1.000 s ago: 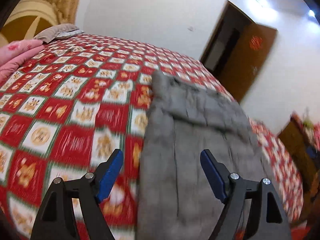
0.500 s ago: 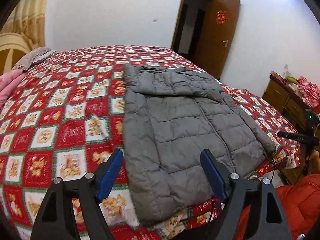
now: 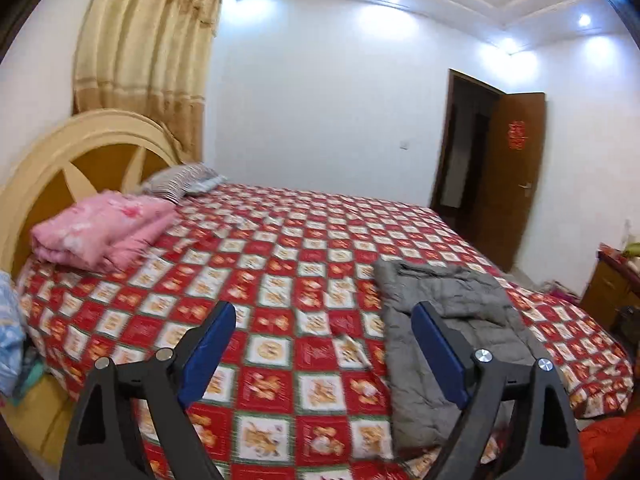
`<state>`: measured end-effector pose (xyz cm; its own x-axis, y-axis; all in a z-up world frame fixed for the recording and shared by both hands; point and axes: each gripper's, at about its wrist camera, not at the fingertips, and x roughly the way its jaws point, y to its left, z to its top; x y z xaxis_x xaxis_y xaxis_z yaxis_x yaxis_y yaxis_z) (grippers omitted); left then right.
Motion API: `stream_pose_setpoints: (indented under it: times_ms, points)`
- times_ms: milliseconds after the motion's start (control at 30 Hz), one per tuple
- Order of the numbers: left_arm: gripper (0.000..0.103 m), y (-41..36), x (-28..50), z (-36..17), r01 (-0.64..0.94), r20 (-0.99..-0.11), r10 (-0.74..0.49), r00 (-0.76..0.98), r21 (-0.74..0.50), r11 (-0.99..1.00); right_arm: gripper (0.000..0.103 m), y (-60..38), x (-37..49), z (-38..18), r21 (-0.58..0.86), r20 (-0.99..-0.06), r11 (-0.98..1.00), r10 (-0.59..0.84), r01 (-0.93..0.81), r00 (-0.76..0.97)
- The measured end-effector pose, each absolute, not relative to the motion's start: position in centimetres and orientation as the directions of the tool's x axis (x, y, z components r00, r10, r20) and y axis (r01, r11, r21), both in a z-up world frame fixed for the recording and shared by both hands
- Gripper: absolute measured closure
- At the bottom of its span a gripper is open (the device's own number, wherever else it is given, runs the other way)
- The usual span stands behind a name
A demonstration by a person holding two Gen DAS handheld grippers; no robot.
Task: Fold large clothes
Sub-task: 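Release the folded jacket and withdraw both tools above it, then grasp the jacket hem edge with the left tool while the right tool grasps it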
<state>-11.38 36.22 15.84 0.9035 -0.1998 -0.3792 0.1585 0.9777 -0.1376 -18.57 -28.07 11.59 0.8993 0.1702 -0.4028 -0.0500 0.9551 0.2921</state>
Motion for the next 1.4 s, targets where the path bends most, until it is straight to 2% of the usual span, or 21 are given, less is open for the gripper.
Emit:
stream_pose_setpoints:
  times_ms: [233, 300, 433, 533, 633, 800, 967, 1033, 1167, 1267, 1300, 1333, 1367, 1400]
  points:
    - [0.013, 28.0, -5.7, 4.2, 0.327, -0.587, -0.368, 0.721, -0.181, 0.928, 0.048, -24.1, -14.6, 5.2, 0.237, -0.633, 0.97, 0.203, -0.063, 0.747]
    - [0.013, 25.3, -4.0, 0.6, 0.371, -0.645, -0.427, 0.634, -0.232, 0.899, 0.048, -23.6, -15.1, 4.1, 0.211, -0.669, 0.975, 0.198, -0.072, 0.716]
    - [0.013, 22.2, -3.1, -3.3, 0.423, -0.698, -0.499, 0.514, -0.3, 0.855, 0.048, -22.6, -17.0, 2.8, 0.239, -0.731, 0.961, 0.272, -0.138, 0.626]
    - [0.013, 21.4, -3.2, -4.8, 0.438, -0.715, -0.517, 0.471, -0.319, 0.841, 0.049, -21.9, -17.9, 2.2, 0.251, -0.763, 0.947, 0.321, -0.2, 0.562]
    - [0.013, 21.8, -2.7, -5.8, 0.408, -0.71, -0.542, 0.45, -0.377, 0.832, 0.046, -21.6, -16.3, 1.1, 0.133, -0.784, 0.983, 0.183, -0.127, 0.594]
    - [0.013, 22.7, -2.0, -7.2, 0.348, -0.674, -0.6, 0.43, -0.49, 0.799, 0.046, -23.0, -11.4, -2.5, 0.164, -0.793, 0.986, 0.15, -0.031, 0.591]
    - [0.013, 21.1, -2.1, -7.7, 0.372, -0.674, -0.608, 0.419, -0.484, 0.793, 0.047, -22.9, -9.5, -6.1, 0.216, -0.833, 0.976, 0.199, -0.027, 0.516]
    - [0.013, 20.1, -1.9, -7.9, 0.392, -0.685, -0.607, 0.403, -0.47, 0.791, 0.052, -22.0, -10.2, -6.6, 0.22, -0.843, 0.974, 0.218, -0.055, 0.492]
    - [0.013, 18.1, -1.3, -9.2, 0.42, -0.738, -0.537, 0.41, -0.37, 0.829, 0.054, -21.4, -10.5, -7.3, 0.17, -0.875, 0.983, 0.18, -0.064, 0.449]
    - [0.013, 18.4, -1.1, -9.4, 0.411, -0.721, -0.554, 0.416, -0.394, 0.822, 0.055, -21.8, -10.2, -8.1, 0.181, -0.881, 0.982, 0.187, -0.056, 0.434]
    - [0.014, 18.5, -1.1, -9.4, 0.411, -0.718, -0.556, 0.419, -0.396, 0.821, 0.055, -21.8, -10.1, -8.1, 0.174, -0.882, 0.983, 0.183, -0.061, 0.434]
    - [0.025, 18.5, -1.1, -9.3, 0.411, -0.718, -0.552, 0.425, -0.39, 0.824, 0.056, -21.8, -10.1, -8.1, 0.173, -0.88, 0.983, 0.181, -0.059, 0.439]
    - [0.034, 18.6, -1.1, -9.3, 0.41, -0.72, -0.543, 0.433, -0.379, 0.829, 0.065, -21.9, -9.8, -8.0, 0.169, -0.879, 0.984, 0.176, -0.057, 0.443]
    - [0.052, 18.7, -1.0, -9.5, 0.408, -0.722, -0.538, 0.436, -0.375, 0.833, 0.072, -21.9, -9.6, -8.1, 0.159, -0.879, 0.986, 0.168, -0.056, 0.446]
